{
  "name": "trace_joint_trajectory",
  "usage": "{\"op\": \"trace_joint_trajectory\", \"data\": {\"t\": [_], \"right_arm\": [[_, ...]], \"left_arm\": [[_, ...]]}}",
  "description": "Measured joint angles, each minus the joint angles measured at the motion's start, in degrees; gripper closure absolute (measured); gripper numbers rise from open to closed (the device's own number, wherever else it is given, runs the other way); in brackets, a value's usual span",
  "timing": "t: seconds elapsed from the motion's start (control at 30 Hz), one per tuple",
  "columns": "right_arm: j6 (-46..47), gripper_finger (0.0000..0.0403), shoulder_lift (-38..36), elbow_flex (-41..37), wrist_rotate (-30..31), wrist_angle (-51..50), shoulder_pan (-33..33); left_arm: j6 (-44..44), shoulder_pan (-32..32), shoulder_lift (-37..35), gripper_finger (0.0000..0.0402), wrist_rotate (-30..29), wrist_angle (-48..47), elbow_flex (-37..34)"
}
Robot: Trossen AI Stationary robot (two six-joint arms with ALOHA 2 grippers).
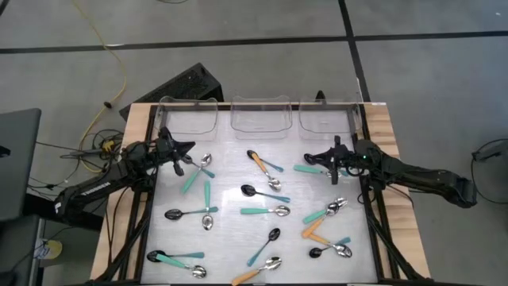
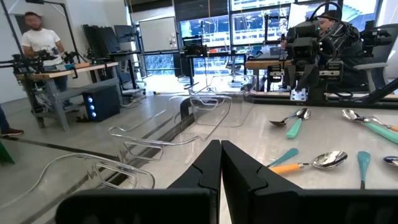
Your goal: Sort silverware by color (type)
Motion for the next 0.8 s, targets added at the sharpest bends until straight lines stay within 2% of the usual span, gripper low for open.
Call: {"op": "trace_joint_trajectory", "data": {"t": [0.13, 0.2, 0.33, 0.57, 0.7, 0.8], "right_arm": [[0.0, 0.0321, 0.0, 0.0, 0.0, 0.0, 0.0], [0.0, 0.0321, 0.0, 0.0, 0.0, 0.0, 0.0], [0.0, 0.0321, 0.0, 0.0, 0.0, 0.0, 0.0], [0.0, 0.0321, 0.0, 0.0, 0.0, 0.0, 0.0], [0.3, 0.0321, 0.0, 0.0, -0.1, 2.3, 0.0], [5.9, 0.0321, 0.0, 0.0, -0.1, 8.0, 0.2]], "left_arm": [[2.5, 0.0, 0.0, 0.0401, -4.3, -0.1, 0.0], [-1.1, 0.0, 0.0, 0.0401, -4.3, -0.3, 0.0], [-23.1, 0.0, 0.0, 0.0401, -2.0, -0.3, 0.0], [-53.8, 0.0, 0.0, 0.0401, -6.9, 0.9, 0.2], [-60.4, 0.0, 0.0, 0.0401, -8.0, 0.8, 0.2], [-61.6, 0.0, 0.0, 0.0401, -7.3, 2.4, 0.3]]}}
